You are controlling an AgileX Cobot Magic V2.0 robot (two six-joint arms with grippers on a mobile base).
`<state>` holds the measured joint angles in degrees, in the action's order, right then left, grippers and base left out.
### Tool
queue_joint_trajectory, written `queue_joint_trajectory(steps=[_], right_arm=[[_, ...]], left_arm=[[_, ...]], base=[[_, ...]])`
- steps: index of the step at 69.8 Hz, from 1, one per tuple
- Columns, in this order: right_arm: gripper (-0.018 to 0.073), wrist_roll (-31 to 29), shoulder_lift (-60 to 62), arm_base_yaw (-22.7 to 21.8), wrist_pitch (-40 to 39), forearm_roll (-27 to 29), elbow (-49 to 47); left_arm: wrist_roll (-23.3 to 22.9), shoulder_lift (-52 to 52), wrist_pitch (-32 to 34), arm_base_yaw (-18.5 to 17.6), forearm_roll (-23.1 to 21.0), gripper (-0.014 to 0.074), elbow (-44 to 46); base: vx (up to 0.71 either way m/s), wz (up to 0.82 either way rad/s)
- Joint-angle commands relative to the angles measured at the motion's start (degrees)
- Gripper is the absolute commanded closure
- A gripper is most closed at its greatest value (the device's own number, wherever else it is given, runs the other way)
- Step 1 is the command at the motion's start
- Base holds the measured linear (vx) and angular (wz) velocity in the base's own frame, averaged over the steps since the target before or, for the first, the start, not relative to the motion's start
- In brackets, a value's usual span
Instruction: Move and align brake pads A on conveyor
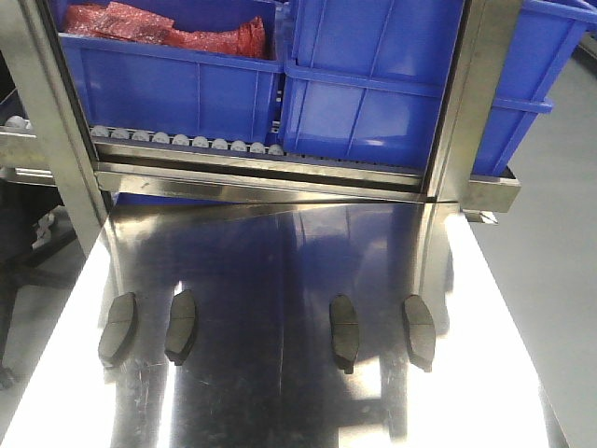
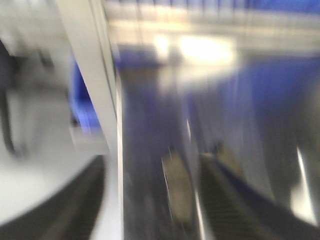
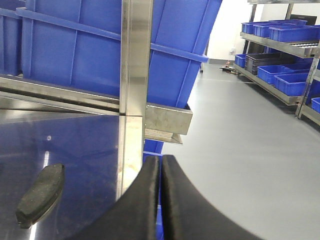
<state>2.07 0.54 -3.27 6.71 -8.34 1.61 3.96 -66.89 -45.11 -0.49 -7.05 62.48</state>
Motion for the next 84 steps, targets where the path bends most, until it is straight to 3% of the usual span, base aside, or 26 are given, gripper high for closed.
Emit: queue_joint_trajectory(steps=[1, 28, 50, 60, 84], right_arm=[[0.0563, -0.21, 0.59, -0.31, -4.22, -0.42, 0.29], [0.0563, -0.21, 0.59, -0.31, -4.22, -0.42, 0.29], [0.0563, -0.21, 0.59, -0.31, -4.22, -0.42, 0.29], [0.0563, -0.21, 0.59, -0.31, -4.22, -0.42, 0.29], [0.0563, -0.21, 0.59, -0.31, -4.22, -0.42, 0.29]], left_arm=[[0.34, -2.41, 0.20, -0.35, -3.66, 0.0051, 2.31], [0.25, -16.49, -5.06, -1.75, -8.82, 0.0021, 2.31], [-8.85, -26.52, -5.11, -9.56, -1.38, 0.0021, 2.35], [-9.09, -30.80, -6.79, -10.65, -1.13, 0.0021, 4.82], [-12.30, -39.22, -14.06, -11.46, 6.11, 0.0021, 16.42]], base=[[0.00, 0.00], [0.00, 0.00], [0.00, 0.00], [0.00, 0.00], [0.00, 0.00]])
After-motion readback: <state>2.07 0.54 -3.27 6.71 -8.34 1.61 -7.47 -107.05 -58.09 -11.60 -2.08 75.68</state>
